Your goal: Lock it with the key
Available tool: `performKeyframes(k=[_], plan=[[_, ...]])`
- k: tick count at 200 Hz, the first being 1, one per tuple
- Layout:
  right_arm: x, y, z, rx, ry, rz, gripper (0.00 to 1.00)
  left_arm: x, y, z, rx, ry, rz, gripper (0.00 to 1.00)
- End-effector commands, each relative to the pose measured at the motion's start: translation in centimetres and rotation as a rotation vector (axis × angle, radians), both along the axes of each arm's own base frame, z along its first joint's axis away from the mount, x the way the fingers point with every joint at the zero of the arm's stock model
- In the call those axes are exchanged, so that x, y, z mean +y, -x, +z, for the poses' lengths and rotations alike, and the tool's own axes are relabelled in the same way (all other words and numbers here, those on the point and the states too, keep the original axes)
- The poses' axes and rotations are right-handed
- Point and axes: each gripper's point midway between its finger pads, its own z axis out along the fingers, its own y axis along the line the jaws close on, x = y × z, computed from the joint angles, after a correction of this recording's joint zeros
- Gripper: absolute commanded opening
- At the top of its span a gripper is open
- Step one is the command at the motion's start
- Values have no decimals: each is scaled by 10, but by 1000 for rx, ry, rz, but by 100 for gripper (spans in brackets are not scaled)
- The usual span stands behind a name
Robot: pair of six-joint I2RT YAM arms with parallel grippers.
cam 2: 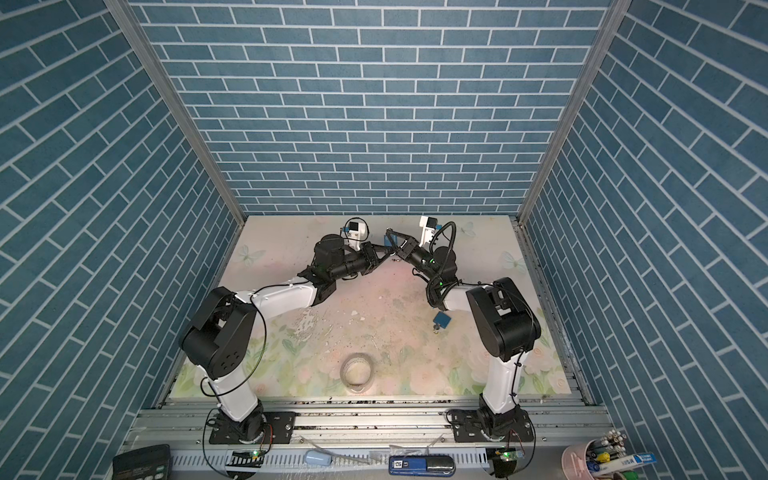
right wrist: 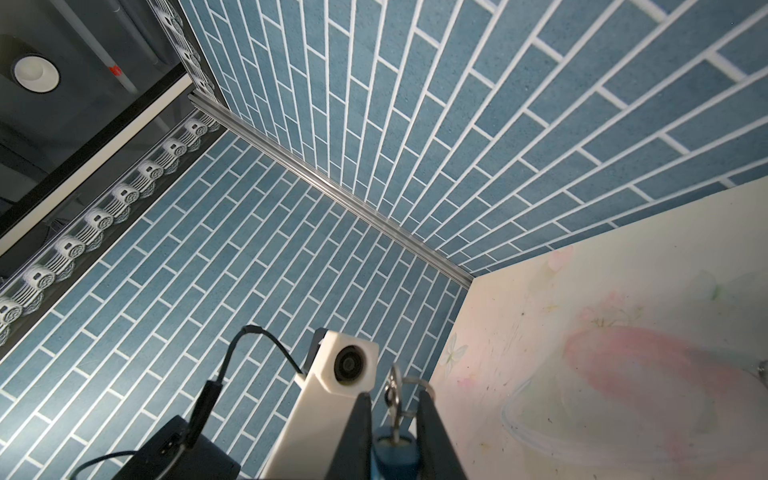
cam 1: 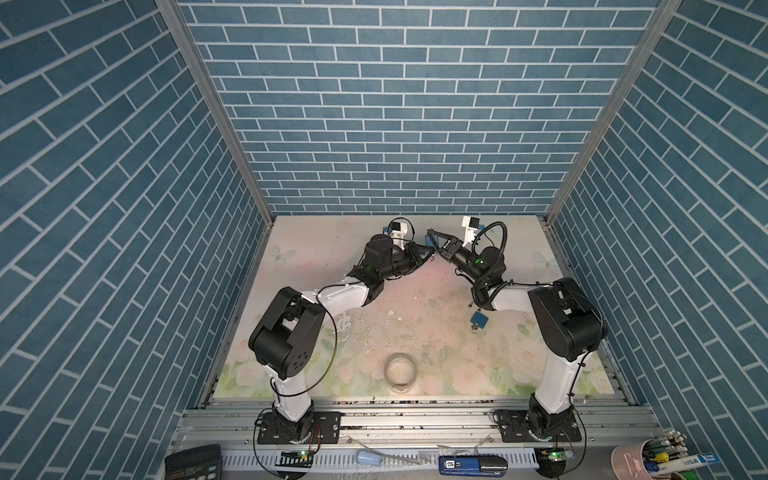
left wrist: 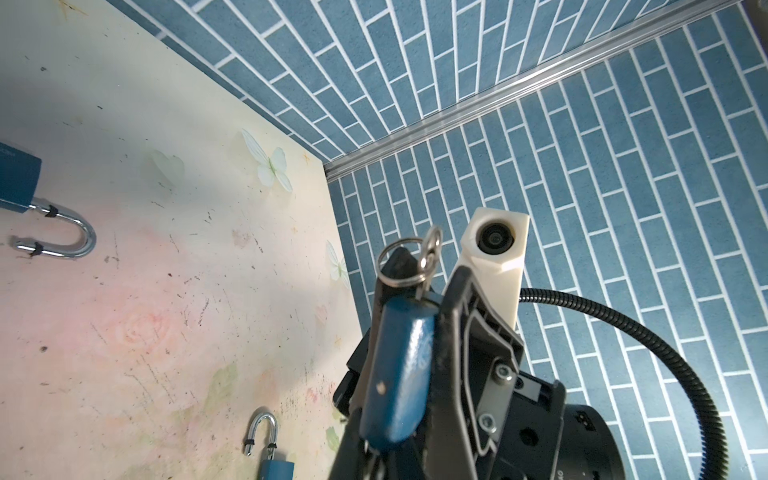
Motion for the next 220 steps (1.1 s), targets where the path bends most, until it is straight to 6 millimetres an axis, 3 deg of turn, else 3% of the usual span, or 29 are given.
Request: performKeyframes(k=[1, 44, 76, 129, 173, 220], plan=[[-3, 19, 32, -120, -20, 50, 6, 8, -1, -5, -13, -65, -7, 0], [-24, 11, 28, -101, 15, 14, 25, 27, 13, -5, -38, -168, -86, 0], [-30, 9, 20, -70, 71, 9, 33, 34, 28, 3, -91, -265, -164, 0], [-32, 14, 1, 11, 153, 49, 33, 36, 54, 13, -173, -353, -331, 0], [-35, 43, -6, 15, 248, 121, 33, 36, 75, 5, -193, -408, -488, 0], [-36, 58, -12, 11, 256, 165, 32, 38, 78, 1, -202, -456, -540, 0]])
